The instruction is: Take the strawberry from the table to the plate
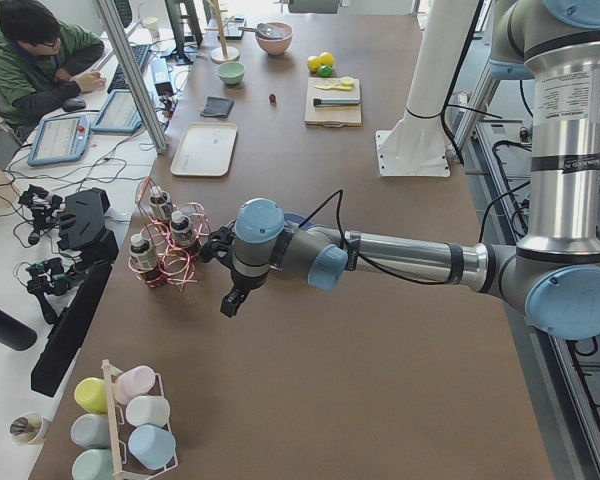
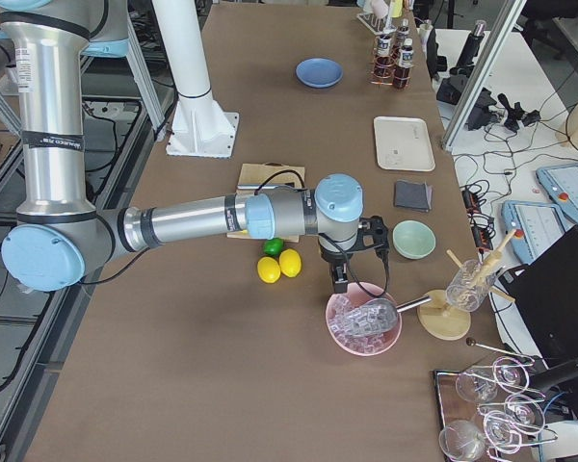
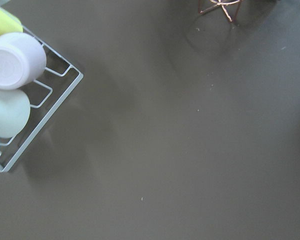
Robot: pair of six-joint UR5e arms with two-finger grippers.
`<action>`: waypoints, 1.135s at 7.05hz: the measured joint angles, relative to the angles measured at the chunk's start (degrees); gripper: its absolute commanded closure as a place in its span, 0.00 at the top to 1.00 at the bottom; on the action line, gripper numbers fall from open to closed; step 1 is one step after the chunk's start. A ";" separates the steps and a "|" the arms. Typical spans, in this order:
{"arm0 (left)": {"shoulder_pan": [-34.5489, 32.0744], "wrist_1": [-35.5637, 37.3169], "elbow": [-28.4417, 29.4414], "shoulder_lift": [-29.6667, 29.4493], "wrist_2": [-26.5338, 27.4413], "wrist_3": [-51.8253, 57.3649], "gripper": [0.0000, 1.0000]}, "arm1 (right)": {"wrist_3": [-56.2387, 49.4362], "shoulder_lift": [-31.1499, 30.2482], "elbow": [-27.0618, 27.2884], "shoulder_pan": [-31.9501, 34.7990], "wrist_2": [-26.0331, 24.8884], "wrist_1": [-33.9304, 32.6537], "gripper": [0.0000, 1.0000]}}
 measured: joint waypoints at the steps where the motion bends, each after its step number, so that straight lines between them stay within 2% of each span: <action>1: 1.00 -2.95 1.00 -0.49 -0.36 -3.63 0.99 | 3.16 0.83 0.17 -1.98 0.01 0.78 1.00; 3: 6.57 -12.20 4.26 -1.92 -0.18 -16.56 0.99 | 14.22 1.39 -0.03 -6.55 -0.27 7.87 1.00; 5: 13.85 -28.77 10.91 -2.16 1.80 -31.00 0.98 | 24.27 1.46 -0.13 -10.30 -1.02 14.45 1.00; 6: 18.37 -35.60 13.17 -2.10 4.60 -37.59 0.98 | 27.42 1.47 -0.03 -11.67 -1.65 16.38 1.00; 8: 26.68 -42.45 14.33 -2.04 10.25 -47.01 0.98 | 31.98 1.50 0.12 -14.22 -3.50 19.00 1.00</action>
